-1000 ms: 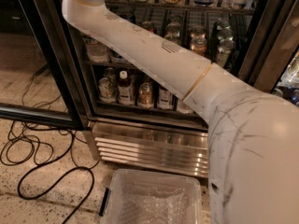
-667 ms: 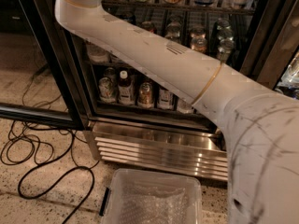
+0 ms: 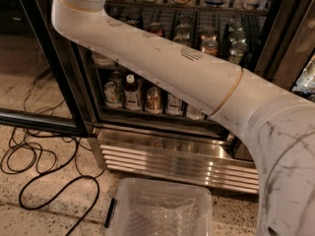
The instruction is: Pick coke can from top shelf of fridge
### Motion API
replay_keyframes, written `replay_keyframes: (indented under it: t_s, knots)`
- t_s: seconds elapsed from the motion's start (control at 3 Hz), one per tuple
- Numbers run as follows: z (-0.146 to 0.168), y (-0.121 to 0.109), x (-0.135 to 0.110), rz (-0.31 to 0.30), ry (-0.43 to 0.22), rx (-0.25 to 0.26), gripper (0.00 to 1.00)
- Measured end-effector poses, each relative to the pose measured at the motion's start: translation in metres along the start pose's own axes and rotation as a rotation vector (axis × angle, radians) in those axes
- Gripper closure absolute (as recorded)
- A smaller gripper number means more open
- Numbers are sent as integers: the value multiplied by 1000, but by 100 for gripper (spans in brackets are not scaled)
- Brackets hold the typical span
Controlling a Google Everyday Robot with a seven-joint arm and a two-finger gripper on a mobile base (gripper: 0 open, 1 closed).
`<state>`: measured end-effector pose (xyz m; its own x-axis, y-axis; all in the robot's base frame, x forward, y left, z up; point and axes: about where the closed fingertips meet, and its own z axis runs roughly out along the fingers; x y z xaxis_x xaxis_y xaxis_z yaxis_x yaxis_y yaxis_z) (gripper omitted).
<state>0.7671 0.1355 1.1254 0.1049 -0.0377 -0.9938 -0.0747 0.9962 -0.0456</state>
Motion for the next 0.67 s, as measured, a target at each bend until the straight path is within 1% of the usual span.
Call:
replay_keyframes:
  t_s: [0.33, 0.67]
  knots:
    - [-24, -5, -5, 16, 9, 48, 100]
    - [-53, -14, -1, 45, 34, 129, 100]
